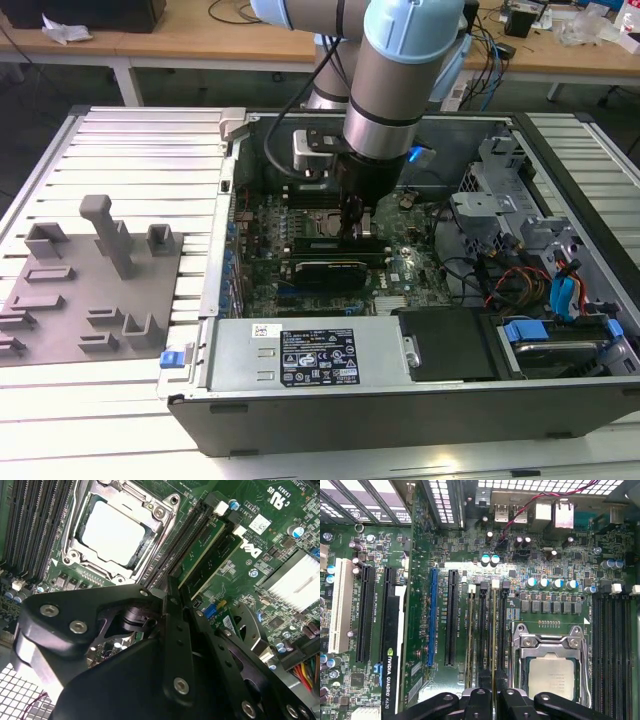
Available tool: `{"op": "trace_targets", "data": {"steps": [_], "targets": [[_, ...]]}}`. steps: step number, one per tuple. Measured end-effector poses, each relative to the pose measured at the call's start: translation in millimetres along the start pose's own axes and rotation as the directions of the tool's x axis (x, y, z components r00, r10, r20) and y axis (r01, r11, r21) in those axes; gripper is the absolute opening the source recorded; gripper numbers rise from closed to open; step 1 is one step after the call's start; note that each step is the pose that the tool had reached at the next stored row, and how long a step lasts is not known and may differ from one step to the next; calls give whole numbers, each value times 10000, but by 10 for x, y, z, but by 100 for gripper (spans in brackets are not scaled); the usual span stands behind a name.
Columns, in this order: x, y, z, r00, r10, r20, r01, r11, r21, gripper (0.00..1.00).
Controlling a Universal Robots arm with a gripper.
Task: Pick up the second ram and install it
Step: 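Insert the second ram into the second slot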
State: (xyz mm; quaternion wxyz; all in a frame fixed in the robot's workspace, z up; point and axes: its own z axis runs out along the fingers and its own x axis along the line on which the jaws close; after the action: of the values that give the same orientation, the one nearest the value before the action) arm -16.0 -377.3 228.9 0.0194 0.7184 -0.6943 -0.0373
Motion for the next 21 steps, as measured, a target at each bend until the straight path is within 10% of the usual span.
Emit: {"op": "trace_targets", "data": {"steps": [21], "targets": [[-7,-16,70,10000,63,73,-63,10000,3,14]]}}
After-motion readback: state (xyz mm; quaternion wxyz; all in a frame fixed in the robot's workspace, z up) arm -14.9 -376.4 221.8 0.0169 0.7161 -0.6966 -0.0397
